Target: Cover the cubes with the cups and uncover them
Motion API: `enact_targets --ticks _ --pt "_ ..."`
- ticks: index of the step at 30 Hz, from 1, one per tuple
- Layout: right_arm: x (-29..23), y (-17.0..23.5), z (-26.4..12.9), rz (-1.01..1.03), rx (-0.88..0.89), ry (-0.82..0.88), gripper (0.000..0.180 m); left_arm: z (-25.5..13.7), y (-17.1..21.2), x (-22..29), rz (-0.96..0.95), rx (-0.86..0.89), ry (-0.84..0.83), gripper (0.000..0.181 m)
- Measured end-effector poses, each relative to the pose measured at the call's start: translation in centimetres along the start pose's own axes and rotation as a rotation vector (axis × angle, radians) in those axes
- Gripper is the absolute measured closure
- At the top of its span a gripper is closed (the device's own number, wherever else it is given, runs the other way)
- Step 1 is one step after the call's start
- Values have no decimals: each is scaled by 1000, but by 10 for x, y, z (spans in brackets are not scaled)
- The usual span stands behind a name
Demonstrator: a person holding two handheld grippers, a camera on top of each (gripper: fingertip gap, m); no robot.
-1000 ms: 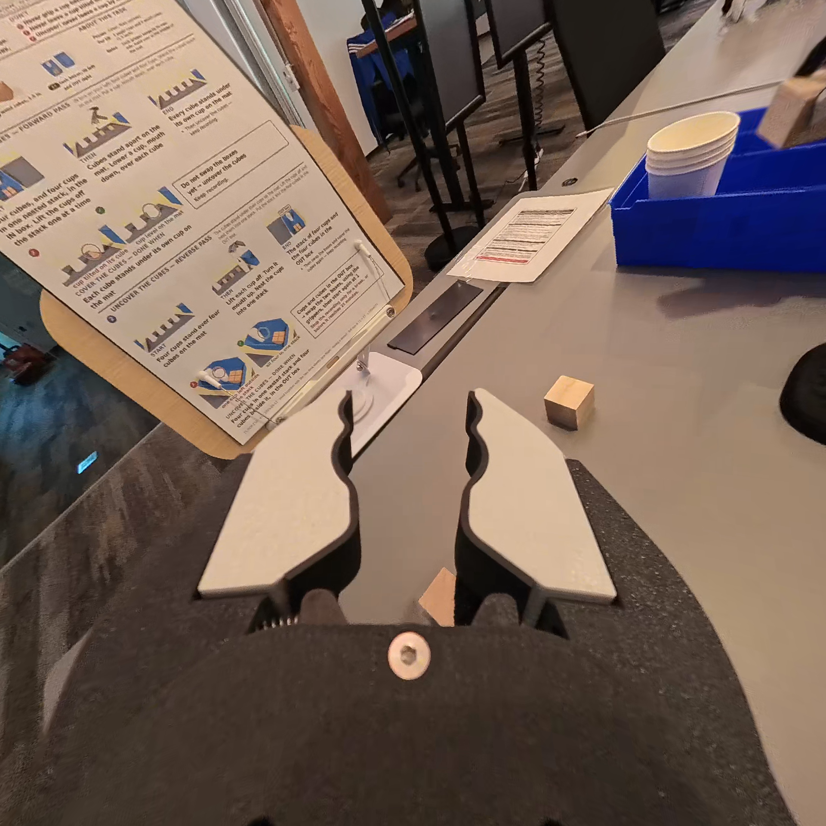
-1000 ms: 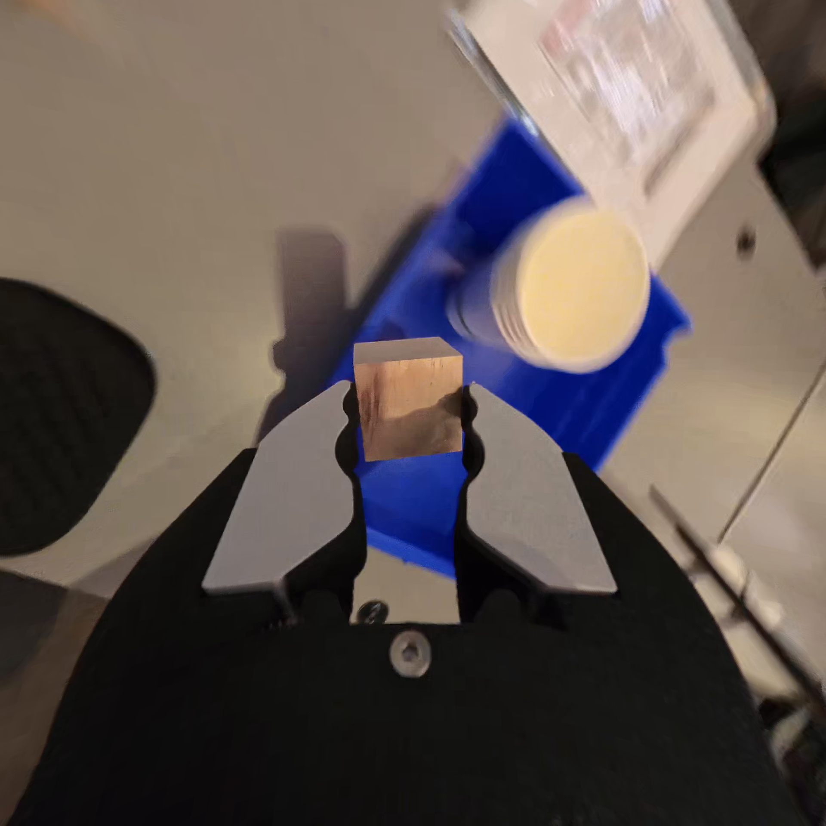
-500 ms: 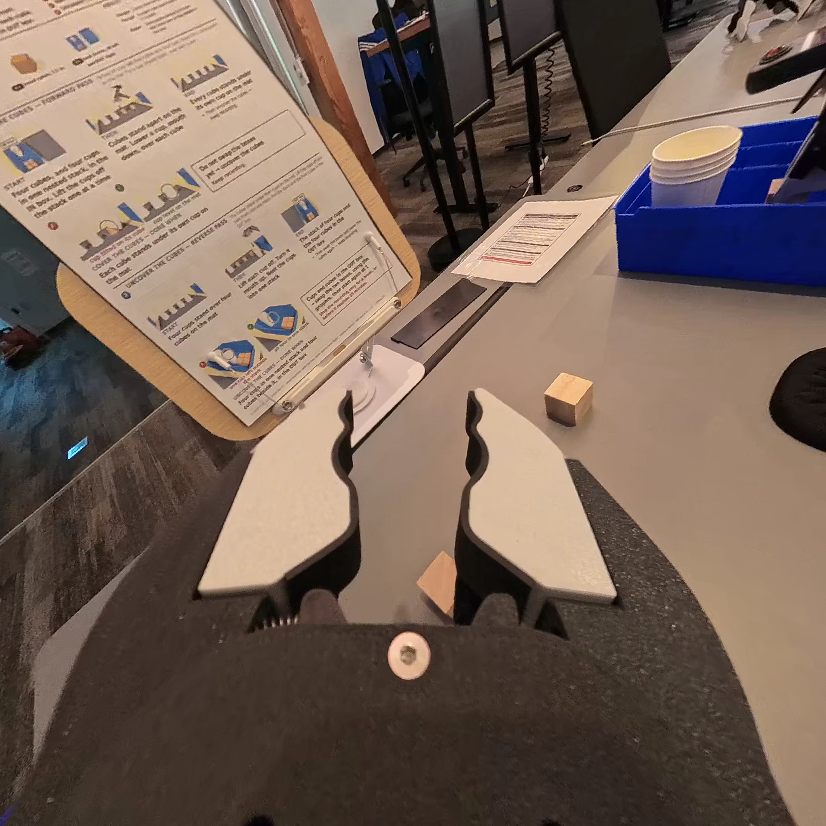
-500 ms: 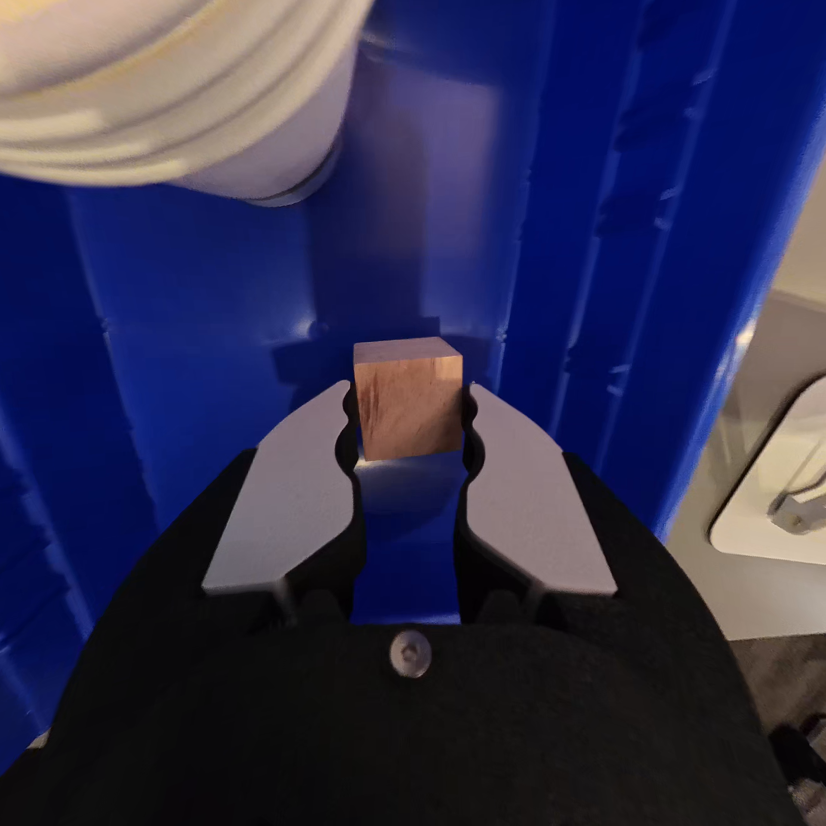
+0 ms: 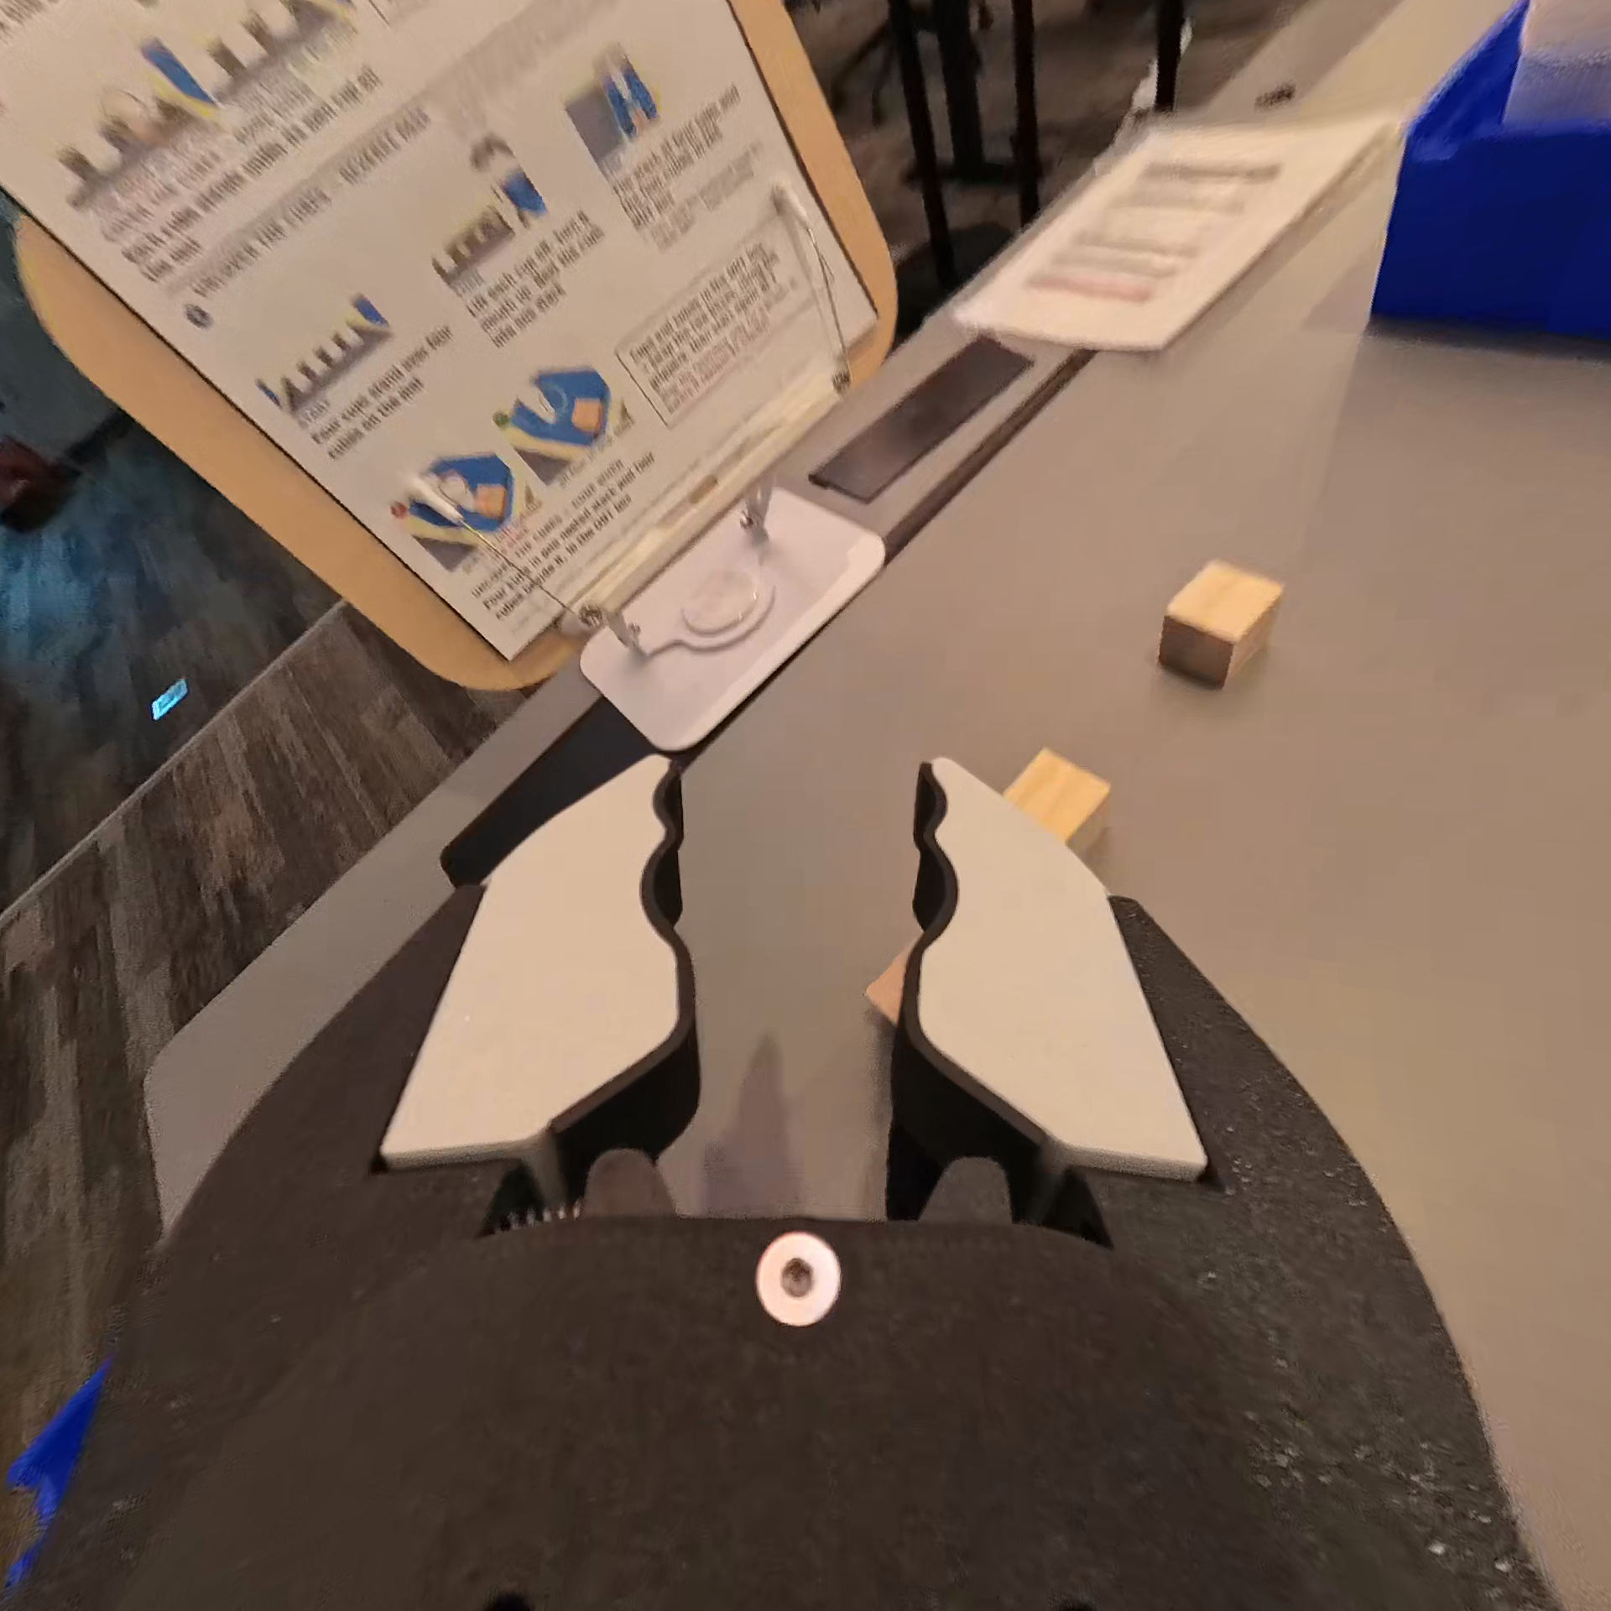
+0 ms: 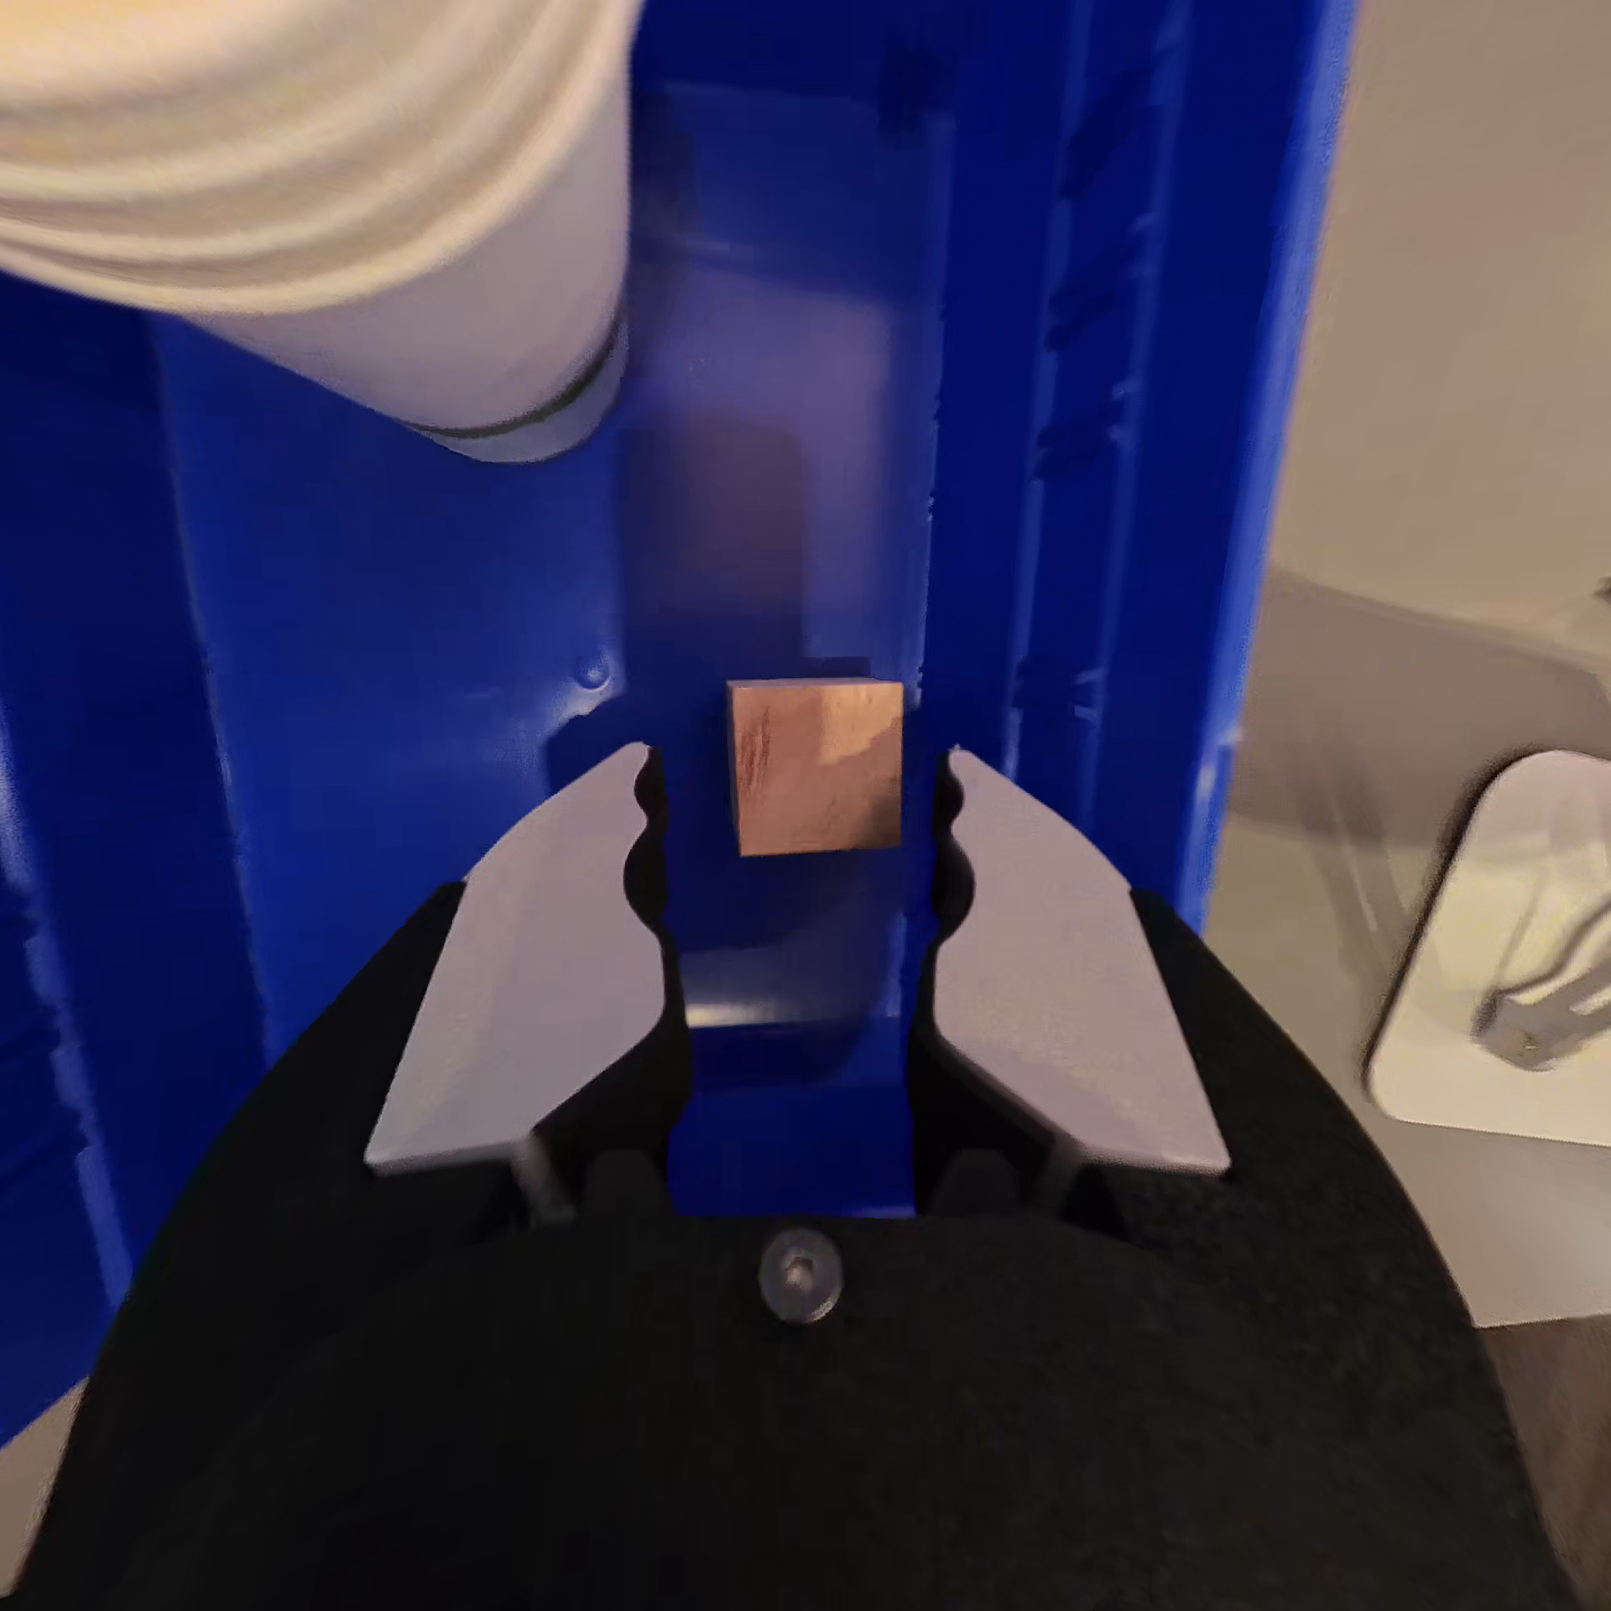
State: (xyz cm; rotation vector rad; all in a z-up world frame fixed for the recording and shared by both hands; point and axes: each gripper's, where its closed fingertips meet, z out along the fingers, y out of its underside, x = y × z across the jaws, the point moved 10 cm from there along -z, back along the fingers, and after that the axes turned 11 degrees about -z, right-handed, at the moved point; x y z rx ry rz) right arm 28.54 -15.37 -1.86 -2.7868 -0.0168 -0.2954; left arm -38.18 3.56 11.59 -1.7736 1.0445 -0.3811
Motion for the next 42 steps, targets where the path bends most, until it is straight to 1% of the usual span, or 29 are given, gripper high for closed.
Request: enact_targets --ticks 2,5,7,9,12,14,15,17,20,23,26,29,32,36,42 --pt "-2 -3 -30 -36 59 67 120 6 15 -1 118 -76 44 138" --pt "-13 -15 -89 -99 160 175 116 17 38 0 286 -195 79 136" --pt "-33 -29 -125 -176 232 177 113 23 44 4 312 -268 109 134" --pt "-64 -47 -150 -283 315 118 113 30 48 8 310 -350 150 133" --pt "-125 -77 -160 -489 430 -86 110 42 54 15 363 -417 169 127" --pt "-170 -95 -154 -646 490 -223 110 51 62 17 377 -473 195 121" --pt "-194 -104 -148 -726 516 -280 111 56 66 18 379 -506 199 123" --pt "-239 -120 -133 -885 559 -373 110 66 74 19 391 -563 212 119" --pt "-294 -143 -100 -1076 548 -398 110 81 83 20 398 -590 242 119" --pt "-328 -160 -67 -1209 516 -403 110 94 94 21 413 -648 256 118" --pt "-339 -173 -40 -1277 496 -386 112 105 103 20 440 -678 252 117" --pt "-341 -180 -19 -1268 434 -448 111 112 104 22 453 -699 245 116" --pt "-341 -183 -3 -1276 365 -437 111 116 106 23 461 -706 249 117" --pt "-344 -184 10 -1276 313 -461 119 122 113 17 442 -714 253 119" --pt "-347 -187 15 -1271 319 -479 131 129 120 13 413 -706 284 124"
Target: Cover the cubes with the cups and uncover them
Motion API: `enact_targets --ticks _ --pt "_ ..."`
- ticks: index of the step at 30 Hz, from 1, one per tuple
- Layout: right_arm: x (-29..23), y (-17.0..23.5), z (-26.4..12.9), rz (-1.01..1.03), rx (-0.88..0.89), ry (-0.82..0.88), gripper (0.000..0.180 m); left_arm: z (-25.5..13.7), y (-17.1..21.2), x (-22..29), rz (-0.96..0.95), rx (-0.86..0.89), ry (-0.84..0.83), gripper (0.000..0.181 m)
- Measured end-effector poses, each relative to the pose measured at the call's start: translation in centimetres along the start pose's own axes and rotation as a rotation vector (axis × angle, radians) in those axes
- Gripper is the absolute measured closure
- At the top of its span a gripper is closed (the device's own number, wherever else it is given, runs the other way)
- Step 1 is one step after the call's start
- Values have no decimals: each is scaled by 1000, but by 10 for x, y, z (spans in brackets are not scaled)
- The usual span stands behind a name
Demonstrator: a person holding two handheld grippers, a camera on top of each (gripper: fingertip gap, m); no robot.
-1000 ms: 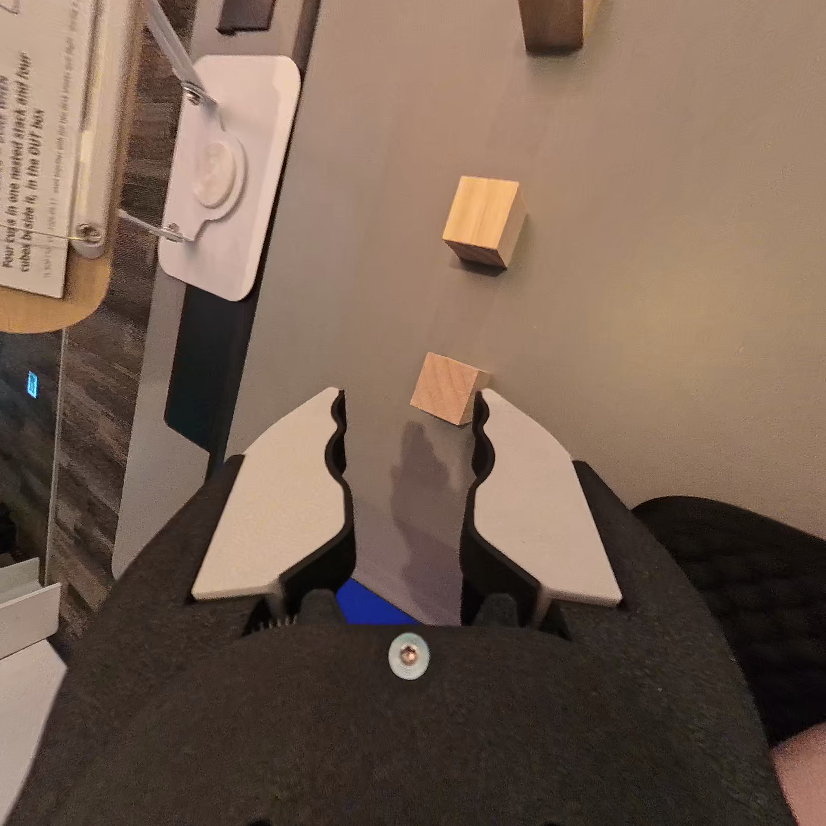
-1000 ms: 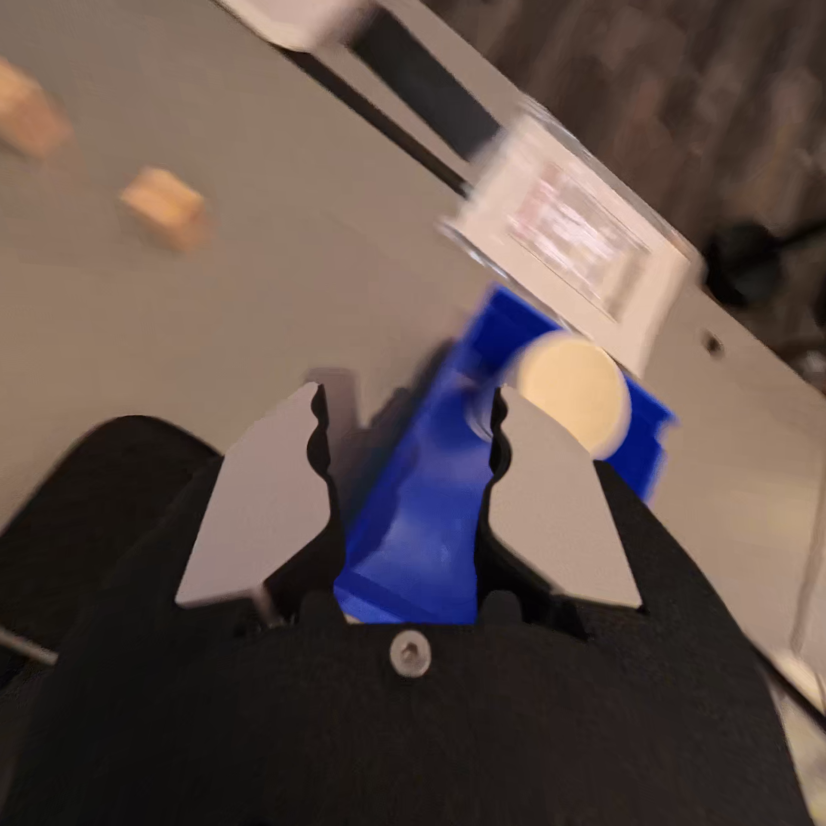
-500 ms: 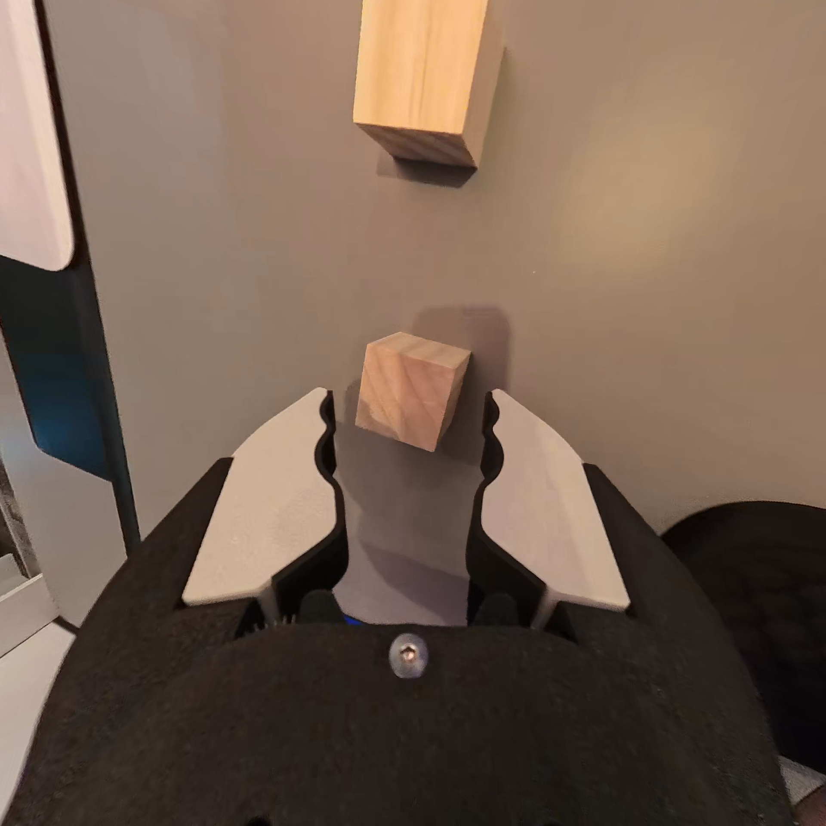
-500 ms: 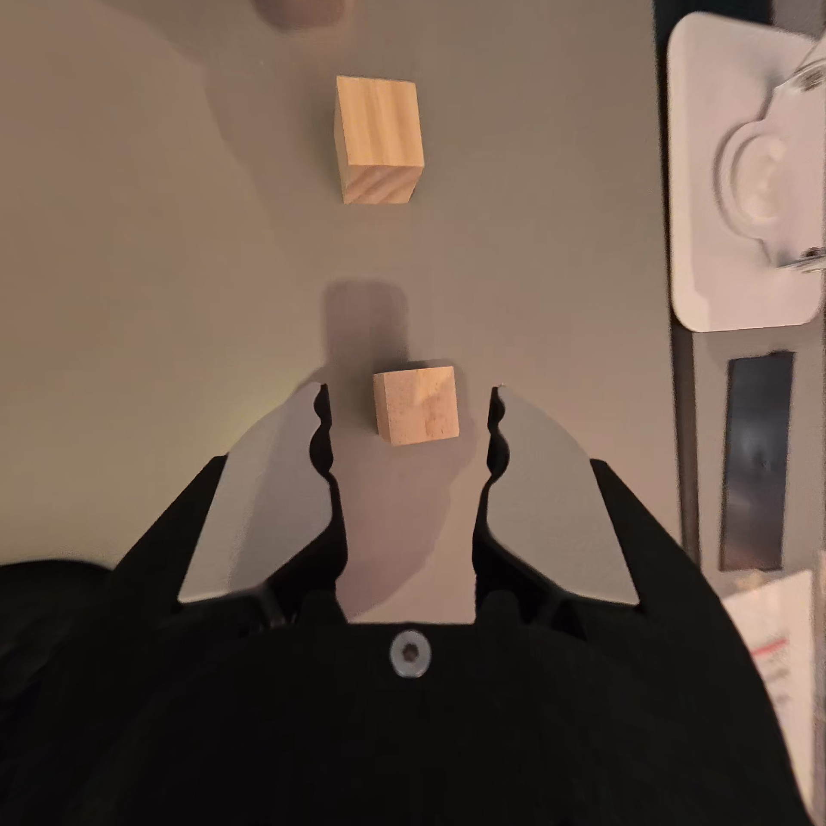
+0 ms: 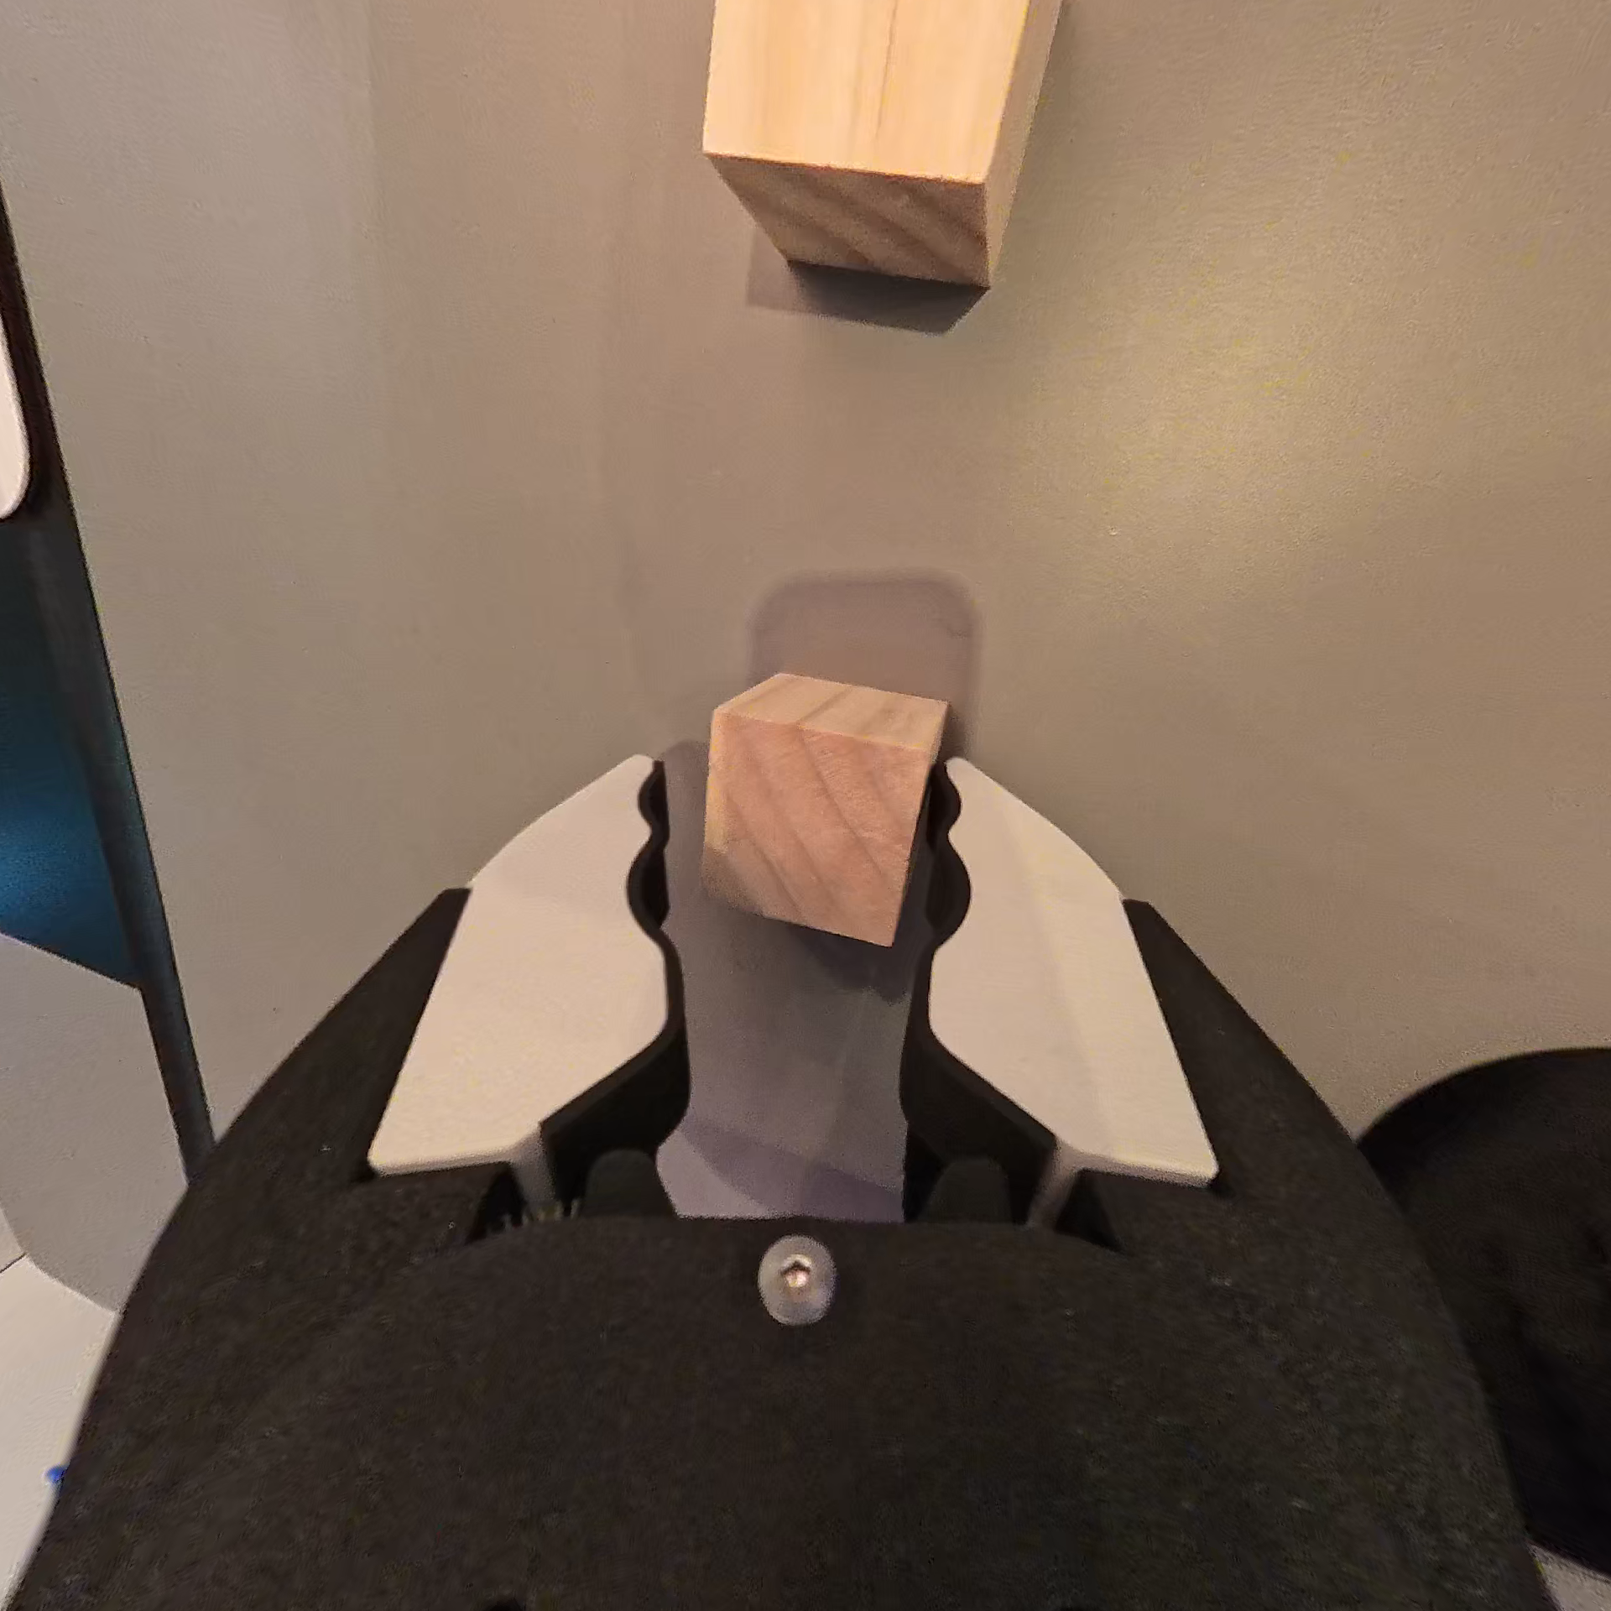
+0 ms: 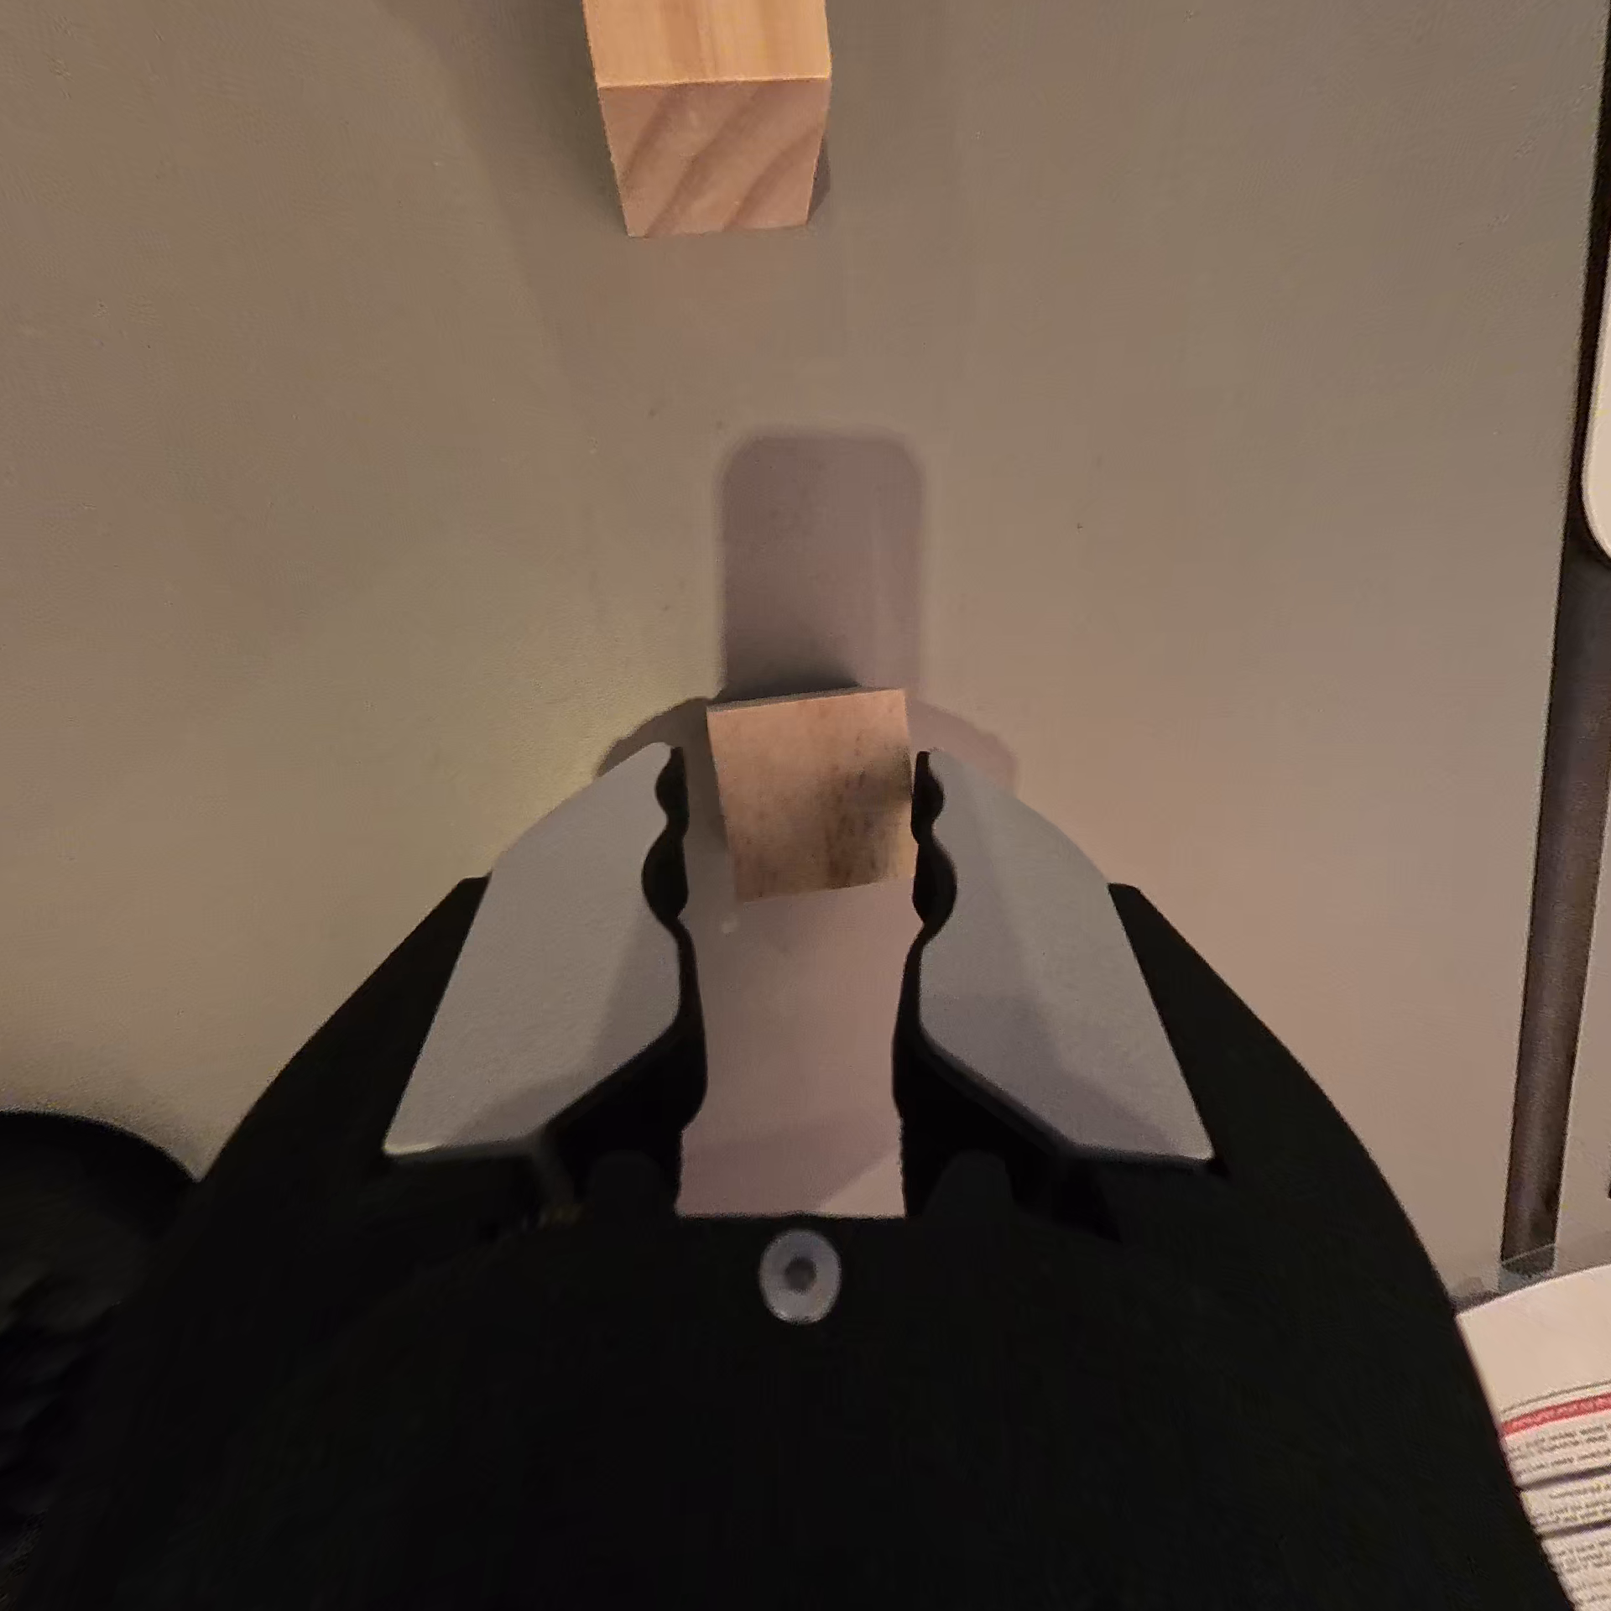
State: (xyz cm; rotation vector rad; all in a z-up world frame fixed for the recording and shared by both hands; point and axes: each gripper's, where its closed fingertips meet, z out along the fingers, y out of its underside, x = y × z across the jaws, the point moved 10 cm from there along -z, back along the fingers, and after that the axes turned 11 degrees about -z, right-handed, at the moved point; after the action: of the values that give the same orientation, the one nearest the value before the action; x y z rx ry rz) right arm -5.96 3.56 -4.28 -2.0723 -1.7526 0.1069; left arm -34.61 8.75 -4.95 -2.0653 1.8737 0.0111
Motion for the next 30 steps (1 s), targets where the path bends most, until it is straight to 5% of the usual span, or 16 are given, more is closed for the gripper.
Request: enact_targets --ticks 15,22,26,30 --pt "-11 5 -22 41 27 42 137 -4 -9 -1 -20 96 59 134" --pt "-55 34 -139 136 -20 269 137 -9 -13 5 9 111 77 135" --pt "-87 96 -212 339 -170 412 137 -17 -19 11 33 136 83 135" --pt "-109 175 -242 621 -243 471 137 -22 -27 17 72 159 45 135"
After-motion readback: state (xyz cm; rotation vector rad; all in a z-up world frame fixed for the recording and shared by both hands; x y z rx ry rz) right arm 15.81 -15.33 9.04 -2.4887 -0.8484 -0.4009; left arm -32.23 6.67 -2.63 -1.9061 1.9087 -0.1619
